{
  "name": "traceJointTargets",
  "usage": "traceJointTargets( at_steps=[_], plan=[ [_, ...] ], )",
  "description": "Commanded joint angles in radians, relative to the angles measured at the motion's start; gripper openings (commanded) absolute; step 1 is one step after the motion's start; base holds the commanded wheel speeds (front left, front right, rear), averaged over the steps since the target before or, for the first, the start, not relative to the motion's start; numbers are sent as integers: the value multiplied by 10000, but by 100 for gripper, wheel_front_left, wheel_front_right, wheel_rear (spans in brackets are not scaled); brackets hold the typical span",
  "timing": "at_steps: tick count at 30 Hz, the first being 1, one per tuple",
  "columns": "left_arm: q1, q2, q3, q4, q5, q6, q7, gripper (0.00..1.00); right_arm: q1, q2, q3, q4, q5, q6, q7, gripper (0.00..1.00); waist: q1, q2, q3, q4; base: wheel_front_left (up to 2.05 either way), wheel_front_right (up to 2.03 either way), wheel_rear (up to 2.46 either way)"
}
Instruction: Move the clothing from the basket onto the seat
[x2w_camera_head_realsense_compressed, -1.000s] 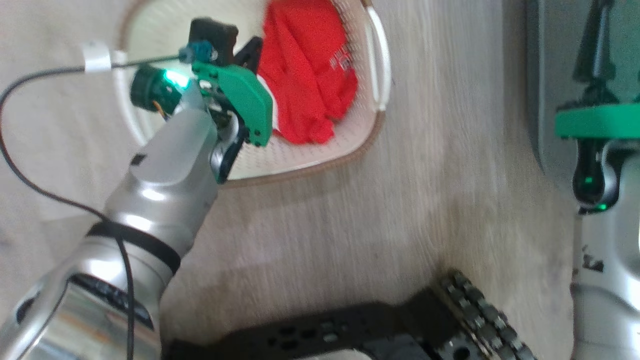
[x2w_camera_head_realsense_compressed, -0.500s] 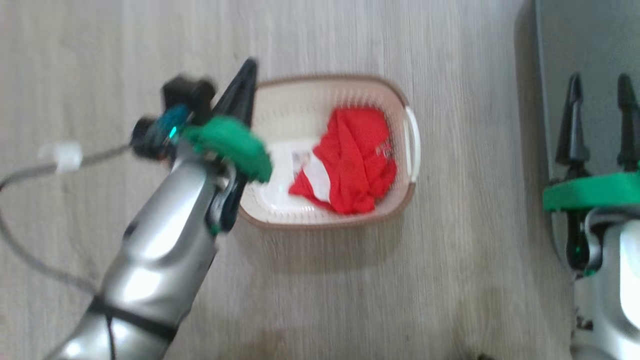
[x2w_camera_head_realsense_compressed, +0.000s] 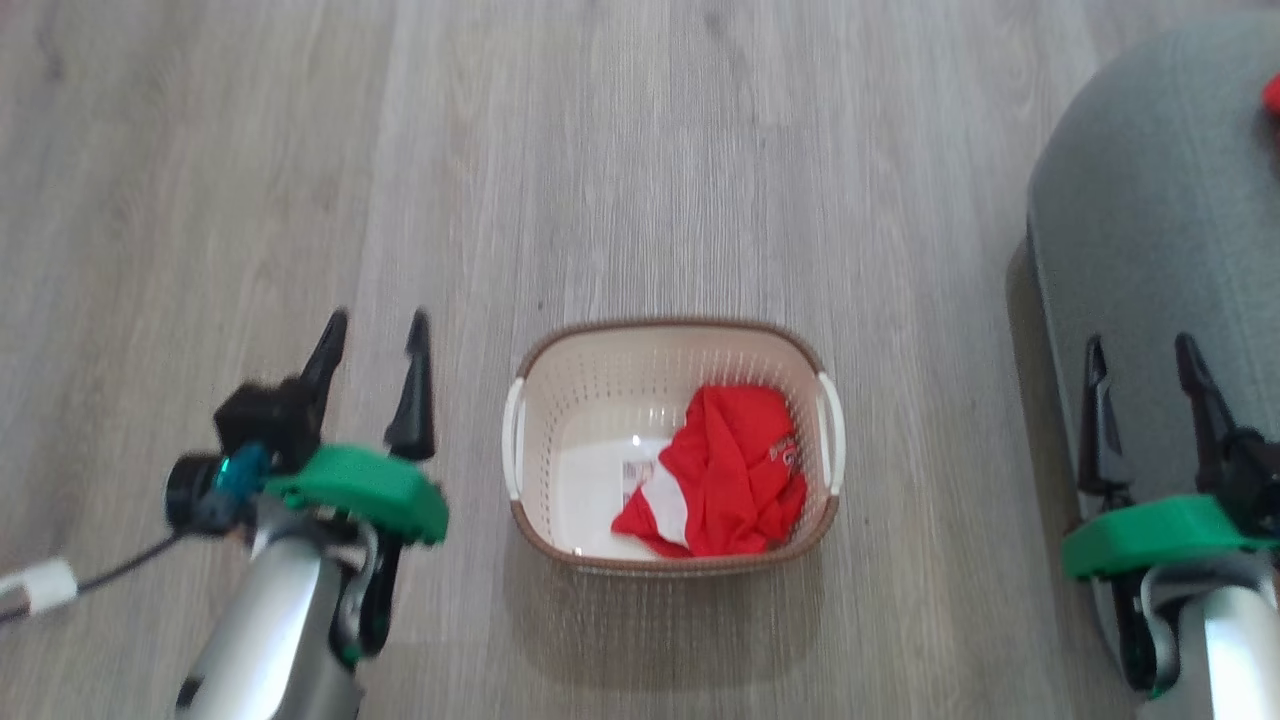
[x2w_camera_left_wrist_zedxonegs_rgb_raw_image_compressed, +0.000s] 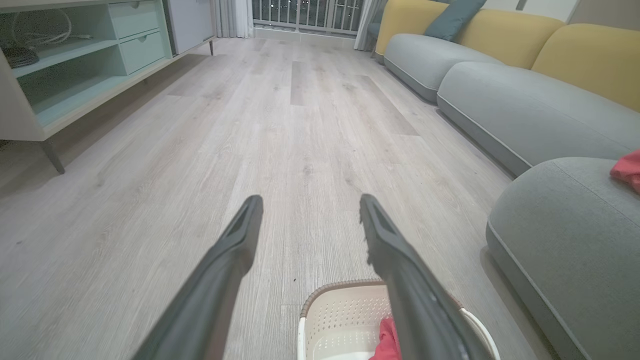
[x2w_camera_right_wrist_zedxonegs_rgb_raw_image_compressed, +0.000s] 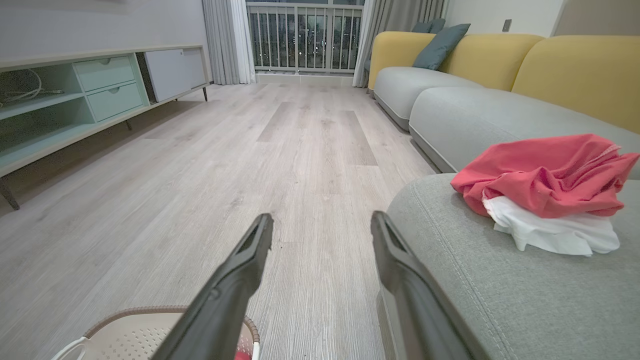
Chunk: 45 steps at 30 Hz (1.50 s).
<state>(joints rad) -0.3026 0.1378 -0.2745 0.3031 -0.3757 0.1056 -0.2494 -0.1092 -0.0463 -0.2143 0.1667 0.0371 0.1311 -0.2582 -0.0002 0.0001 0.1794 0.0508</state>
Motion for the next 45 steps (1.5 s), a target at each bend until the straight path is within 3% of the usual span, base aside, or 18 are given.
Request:
traceJointTargets(
  at_steps=[1, 19, 37, 45],
  plan=[
    [97, 246, 536, -370, 173, -66, -123, 100, 54, -39, 281, -354, -49, -4, -36, 100, 2, -1, -435, 60, 0, 0, 0],
    [1663, -115, 2410, -441, 980, -707, -124, 100, 1129, -39, 106, -405, 39, -4, -36, 100, 2, -1, -1355, -238, 0, 0, 0],
    [1706, -619, 3128, -404, 1588, -1248, -124, 100, 1155, -39, 221, -365, 269, -4, -36, 100, 2, -1, -1393, -599, 0, 0, 0],
    [1497, -712, 3254, -546, 1767, -1385, -124, 100, 929, -39, 173, -488, 361, -4, -36, 100, 2, -1, -899, -807, 0, 0, 0]
  ],
)
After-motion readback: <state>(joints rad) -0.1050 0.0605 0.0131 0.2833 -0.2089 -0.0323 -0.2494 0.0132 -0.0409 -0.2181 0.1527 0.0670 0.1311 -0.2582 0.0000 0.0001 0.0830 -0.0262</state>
